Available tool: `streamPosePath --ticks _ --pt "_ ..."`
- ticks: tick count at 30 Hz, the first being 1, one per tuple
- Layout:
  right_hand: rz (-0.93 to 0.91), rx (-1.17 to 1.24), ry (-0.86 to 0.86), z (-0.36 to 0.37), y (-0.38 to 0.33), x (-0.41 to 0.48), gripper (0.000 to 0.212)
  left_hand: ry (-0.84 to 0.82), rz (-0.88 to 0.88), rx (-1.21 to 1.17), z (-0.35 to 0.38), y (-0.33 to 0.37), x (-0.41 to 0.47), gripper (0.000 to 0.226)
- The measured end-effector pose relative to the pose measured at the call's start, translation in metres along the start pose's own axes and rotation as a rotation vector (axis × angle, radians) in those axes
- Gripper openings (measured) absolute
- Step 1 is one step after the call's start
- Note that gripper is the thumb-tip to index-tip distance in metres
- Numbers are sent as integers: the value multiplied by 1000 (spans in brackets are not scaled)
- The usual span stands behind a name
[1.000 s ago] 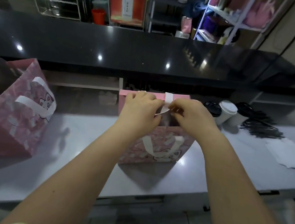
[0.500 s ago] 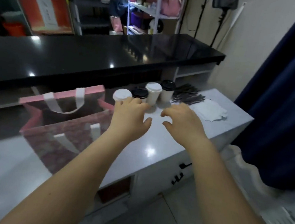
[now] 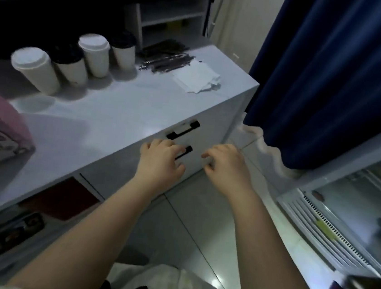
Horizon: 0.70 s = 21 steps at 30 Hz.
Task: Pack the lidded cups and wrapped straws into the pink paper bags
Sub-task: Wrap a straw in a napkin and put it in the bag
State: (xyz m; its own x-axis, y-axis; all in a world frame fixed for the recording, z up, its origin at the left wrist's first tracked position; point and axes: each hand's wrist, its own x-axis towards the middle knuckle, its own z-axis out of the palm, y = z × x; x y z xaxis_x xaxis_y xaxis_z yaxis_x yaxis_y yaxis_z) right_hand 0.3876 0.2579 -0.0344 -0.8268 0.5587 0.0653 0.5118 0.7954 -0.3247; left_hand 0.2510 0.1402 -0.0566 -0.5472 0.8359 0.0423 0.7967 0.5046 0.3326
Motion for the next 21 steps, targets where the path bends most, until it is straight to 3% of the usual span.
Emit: streamPosePath --ticks 9,21 --pt "45 112 -52 18 51 29 24 28 -30 24 35 11 30 39" --pt "53 121 -33 7 82 214 25 117 -93 -102 30 -22 231 38"
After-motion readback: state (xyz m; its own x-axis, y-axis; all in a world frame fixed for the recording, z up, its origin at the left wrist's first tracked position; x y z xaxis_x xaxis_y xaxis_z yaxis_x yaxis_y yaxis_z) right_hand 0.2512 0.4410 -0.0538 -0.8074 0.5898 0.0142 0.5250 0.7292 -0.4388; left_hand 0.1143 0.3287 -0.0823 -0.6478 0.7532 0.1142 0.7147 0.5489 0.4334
